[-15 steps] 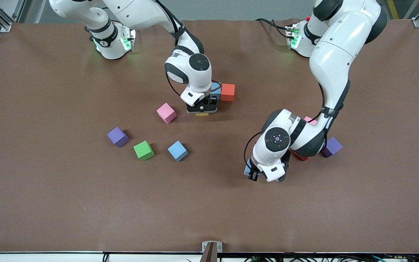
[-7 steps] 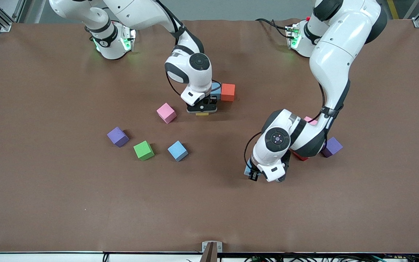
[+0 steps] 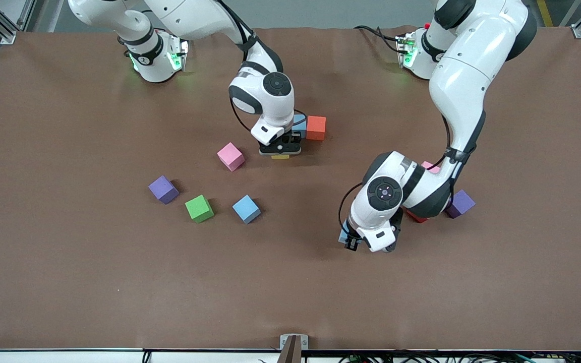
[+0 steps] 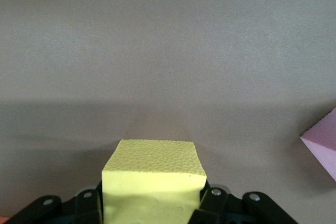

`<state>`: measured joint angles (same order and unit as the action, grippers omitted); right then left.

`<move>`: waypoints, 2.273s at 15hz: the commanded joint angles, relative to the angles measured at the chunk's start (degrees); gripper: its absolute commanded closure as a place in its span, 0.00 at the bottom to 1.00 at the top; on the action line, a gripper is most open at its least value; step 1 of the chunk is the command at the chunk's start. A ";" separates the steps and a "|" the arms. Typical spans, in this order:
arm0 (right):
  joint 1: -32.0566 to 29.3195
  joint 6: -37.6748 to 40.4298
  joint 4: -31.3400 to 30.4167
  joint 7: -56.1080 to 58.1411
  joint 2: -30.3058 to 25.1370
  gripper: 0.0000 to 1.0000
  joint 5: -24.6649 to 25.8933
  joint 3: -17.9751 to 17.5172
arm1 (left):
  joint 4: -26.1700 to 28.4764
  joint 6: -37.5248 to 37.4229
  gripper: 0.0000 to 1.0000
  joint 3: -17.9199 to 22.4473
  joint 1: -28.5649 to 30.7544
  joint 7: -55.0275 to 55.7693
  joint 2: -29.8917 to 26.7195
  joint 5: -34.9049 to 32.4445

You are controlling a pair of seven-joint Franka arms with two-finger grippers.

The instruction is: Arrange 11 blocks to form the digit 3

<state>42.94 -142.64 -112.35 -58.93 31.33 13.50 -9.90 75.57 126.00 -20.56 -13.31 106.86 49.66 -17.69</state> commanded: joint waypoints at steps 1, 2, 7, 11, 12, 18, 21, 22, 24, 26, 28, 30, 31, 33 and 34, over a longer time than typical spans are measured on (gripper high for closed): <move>0.92 -0.27 -2.97 -1.98 -1.09 0.97 0.82 0.05 | 0.72 -0.75 0.51 0.08 0.21 -0.08 -0.97 0.46; 0.92 -0.27 -2.97 -1.98 -1.09 0.97 0.82 0.05 | 0.72 -0.75 0.51 0.08 0.21 -0.08 -1.05 0.46; 1.36 -0.18 -2.97 -2.50 -1.00 0.97 0.82 0.05 | 0.72 -0.75 0.51 0.08 0.21 -0.08 -1.14 0.46; 1.62 0.17 -2.97 -2.77 -1.09 0.97 0.82 -0.03 | 0.72 -0.93 0.51 0.08 0.13 -0.08 -1.23 0.55; 1.71 0.17 -2.97 -2.77 -1.09 0.97 0.82 0.05 | 0.72 -0.93 0.51 0.08 0.13 0.01 -1.31 0.63; 1.97 0.17 -2.97 -2.77 -1.09 0.97 0.82 0.05 | 0.72 -1.02 0.51 -0.01 -0.05 0.01 -1.32 0.46; 1.89 0.09 -2.97 -2.77 -1.00 0.96 0.82 0.05 | 0.72 -1.02 0.51 -0.01 -0.05 0.01 -1.32 0.46; 1.89 0.09 -2.97 -2.77 -1.00 0.95 0.82 0.05 | 0.72 -1.02 0.51 -0.01 -0.05 0.01 -1.23 0.46; 1.89 0.09 -2.88 -2.77 -1.00 0.94 0.82 0.05 | 0.72 -1.02 0.51 -0.01 -0.05 0.01 -1.23 0.46; 1.80 0.09 -2.88 -2.77 -1.00 0.94 0.82 0.05 | 0.72 -1.01 0.51 -0.01 -0.05 0.01 -1.23 0.46; 1.45 0.09 -2.79 -2.77 -0.92 0.70 0.82 0.05 | 0.72 -1.02 0.51 0.08 -0.05 0.01 -1.23 0.46; 1.10 0.09 -2.35 -2.33 -0.92 0.00 0.82 0.14 | 0.72 -1.01 0.51 0.08 -0.05 0.01 -1.23 0.46; 1.10 0.00 -2.26 -2.24 -0.92 0.00 0.82 0.14 | 0.72 -1.02 0.51 0.08 -0.05 0.01 -1.23 0.46; 0.92 0.17 -1.13 -2.24 -0.92 0.00 0.74 0.23 | 0.72 -1.02 0.51 0.08 -0.05 0.01 -1.23 0.46; 0.83 0.52 -1.12 -2.24 -0.92 0.00 0.65 0.14 | 0.72 -0.93 0.51 0.08 -0.05 0.01 -1.14 0.46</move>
<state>43.99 -142.41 -113.31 -60.18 30.97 13.50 -9.71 75.57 125.99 -20.61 -13.36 106.87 49.65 -17.69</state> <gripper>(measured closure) 0.009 0.449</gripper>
